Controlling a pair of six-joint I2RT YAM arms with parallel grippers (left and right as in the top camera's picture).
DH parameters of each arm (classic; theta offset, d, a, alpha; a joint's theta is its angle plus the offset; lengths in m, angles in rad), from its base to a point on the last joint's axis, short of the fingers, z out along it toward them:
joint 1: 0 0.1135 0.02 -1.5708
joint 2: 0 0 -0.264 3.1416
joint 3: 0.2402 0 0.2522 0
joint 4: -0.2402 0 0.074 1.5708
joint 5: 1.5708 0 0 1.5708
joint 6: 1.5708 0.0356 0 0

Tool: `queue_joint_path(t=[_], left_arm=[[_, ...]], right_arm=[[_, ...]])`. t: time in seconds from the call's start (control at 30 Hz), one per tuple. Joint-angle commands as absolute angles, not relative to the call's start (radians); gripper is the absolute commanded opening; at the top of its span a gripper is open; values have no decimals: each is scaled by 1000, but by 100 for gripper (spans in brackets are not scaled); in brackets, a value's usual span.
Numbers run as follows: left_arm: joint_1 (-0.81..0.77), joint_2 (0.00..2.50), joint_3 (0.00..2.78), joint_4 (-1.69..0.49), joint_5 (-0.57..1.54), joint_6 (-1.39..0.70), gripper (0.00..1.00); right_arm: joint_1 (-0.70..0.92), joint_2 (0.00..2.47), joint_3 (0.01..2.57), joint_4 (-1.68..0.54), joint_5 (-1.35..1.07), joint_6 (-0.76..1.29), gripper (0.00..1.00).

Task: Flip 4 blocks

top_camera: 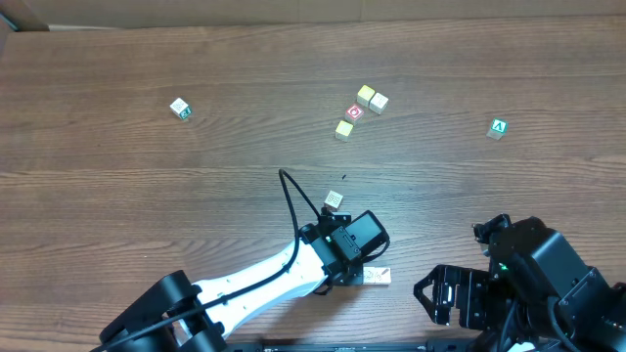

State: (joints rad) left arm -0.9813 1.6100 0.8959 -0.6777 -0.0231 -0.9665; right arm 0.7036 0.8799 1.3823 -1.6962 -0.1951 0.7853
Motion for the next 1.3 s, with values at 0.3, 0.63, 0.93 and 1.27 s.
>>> queue_joint_path(t=[0.3,0.63,0.93,1.27], left_arm=[[-982,1596,873,-645,-7,-988,4],[-982,1596,873,-621,19,-982,4],[-982,1596,873,-604,23,-980,4],[-982,1596,873,-605,27,-980,8]], right_arm=[[707,875,1407,-1694,-205,782,100],[707,875,1407,-1694,-211,781,100],[707,875,1407,-1694,-211,781,100],[707,875,1407,-1694,-211,781,100]])
